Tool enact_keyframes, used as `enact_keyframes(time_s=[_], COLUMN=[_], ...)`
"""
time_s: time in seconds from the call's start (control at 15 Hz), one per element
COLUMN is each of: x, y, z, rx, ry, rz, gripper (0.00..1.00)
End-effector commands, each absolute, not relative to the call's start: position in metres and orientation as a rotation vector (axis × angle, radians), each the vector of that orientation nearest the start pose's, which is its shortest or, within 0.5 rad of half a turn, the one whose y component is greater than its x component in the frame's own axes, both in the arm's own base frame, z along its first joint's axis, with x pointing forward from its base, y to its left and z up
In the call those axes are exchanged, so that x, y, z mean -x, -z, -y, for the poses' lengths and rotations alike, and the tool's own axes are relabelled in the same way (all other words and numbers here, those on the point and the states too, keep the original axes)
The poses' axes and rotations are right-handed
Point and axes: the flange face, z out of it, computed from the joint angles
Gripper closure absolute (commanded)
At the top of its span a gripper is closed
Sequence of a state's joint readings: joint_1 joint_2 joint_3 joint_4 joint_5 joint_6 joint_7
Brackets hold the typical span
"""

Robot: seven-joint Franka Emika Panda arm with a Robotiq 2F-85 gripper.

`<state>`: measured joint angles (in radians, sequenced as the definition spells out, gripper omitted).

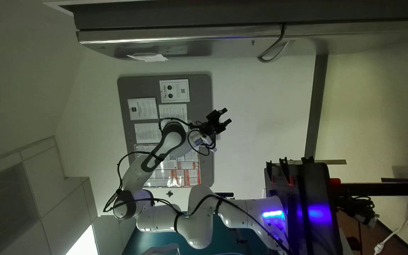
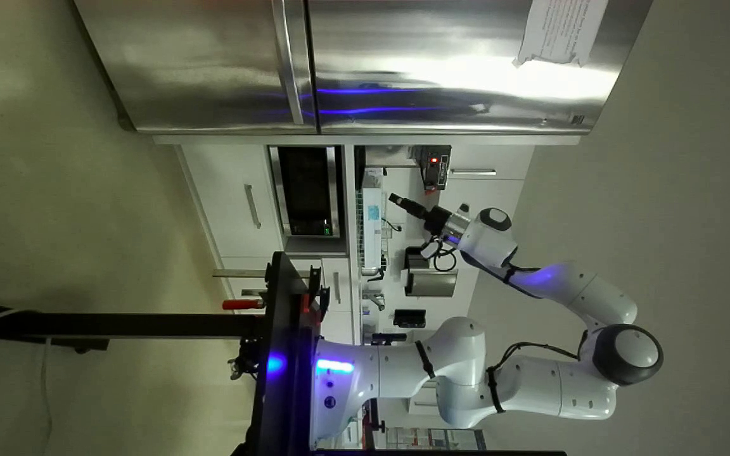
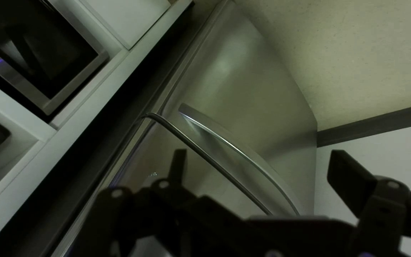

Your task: Close the bottom door of the fridge

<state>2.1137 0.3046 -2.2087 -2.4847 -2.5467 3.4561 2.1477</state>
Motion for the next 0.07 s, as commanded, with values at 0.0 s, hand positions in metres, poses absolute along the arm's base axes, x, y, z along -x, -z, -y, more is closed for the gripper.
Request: enact_keyframes(time_s=[0.0], x=[-0.3608], y=[-0.3268], z=[-0.0237], rx=[3.164], ry=[0.878], rz=[0.687], gripper=[0.0])
